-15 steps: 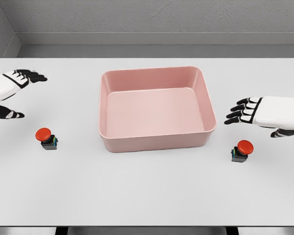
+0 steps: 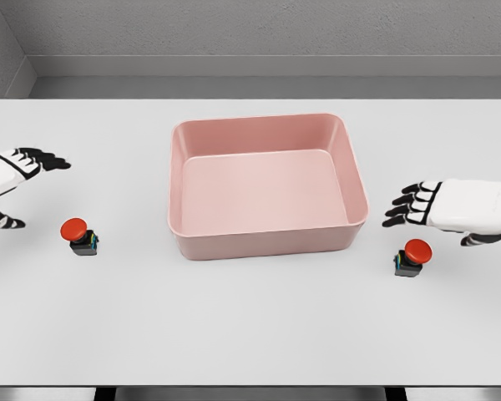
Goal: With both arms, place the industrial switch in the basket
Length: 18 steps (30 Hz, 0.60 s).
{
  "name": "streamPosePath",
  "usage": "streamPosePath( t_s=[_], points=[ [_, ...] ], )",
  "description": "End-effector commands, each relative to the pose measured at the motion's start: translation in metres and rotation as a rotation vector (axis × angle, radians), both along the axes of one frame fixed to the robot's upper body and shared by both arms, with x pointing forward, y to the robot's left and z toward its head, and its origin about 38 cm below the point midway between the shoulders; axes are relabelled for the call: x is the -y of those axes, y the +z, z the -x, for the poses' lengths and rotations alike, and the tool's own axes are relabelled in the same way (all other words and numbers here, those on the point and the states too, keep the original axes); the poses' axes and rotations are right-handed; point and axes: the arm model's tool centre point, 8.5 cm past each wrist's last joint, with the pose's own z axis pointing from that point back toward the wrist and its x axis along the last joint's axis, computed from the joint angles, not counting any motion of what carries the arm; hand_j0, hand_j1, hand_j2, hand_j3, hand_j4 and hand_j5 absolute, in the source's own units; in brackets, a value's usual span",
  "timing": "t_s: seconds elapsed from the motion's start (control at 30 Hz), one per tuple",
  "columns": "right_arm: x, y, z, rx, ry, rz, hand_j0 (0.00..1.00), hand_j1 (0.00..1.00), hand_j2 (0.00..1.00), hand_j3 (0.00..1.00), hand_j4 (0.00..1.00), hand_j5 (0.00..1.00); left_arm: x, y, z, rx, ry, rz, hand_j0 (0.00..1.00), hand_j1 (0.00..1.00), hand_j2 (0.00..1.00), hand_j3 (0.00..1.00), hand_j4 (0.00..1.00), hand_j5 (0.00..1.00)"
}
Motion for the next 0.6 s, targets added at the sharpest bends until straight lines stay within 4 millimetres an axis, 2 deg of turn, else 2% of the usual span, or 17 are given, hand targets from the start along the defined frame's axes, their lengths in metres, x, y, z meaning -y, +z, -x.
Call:
streamPosePath(
  t_s=[0.0,0.13,0.33,0.57],
  points=[
    [-0.005,-0.009,-0.002,-0.012,0.013,0.007,1.0,1.0,1.0,1.0,1.0,1.0,-0.003,0.004,0.001,0.0,0.003,-0.007,1.0,1.0,1.0,1.0,1.0,1.0],
    [-0.011,-0.019,-0.001,-0.037,0.027,0.004,0.97,0.97,0.97,0.97,0.97,0.97,-0.001,0.003,0.003,-0.007,-0.005,-0.013,1.0,1.0,1.0,1.0,1.0,1.0],
    [-0.001,-0.029,-0.002,-0.054,0.0,0.026,0.95,0.95,0.95,0.95,0.95,0.95,0.01,-0.012,0.013,-0.043,-0.038,-0.009,1.0,1.0,1.0,1.0,1.0,1.0],
    [-0.013,-0.041,-0.001,-0.073,0.029,0.018,0.94,0.94,0.94,0.94,0.94,0.94,0.016,-0.018,0.017,-0.065,-0.056,-0.007,1.0,1.0,1.0,1.0,1.0,1.0]
  ],
)
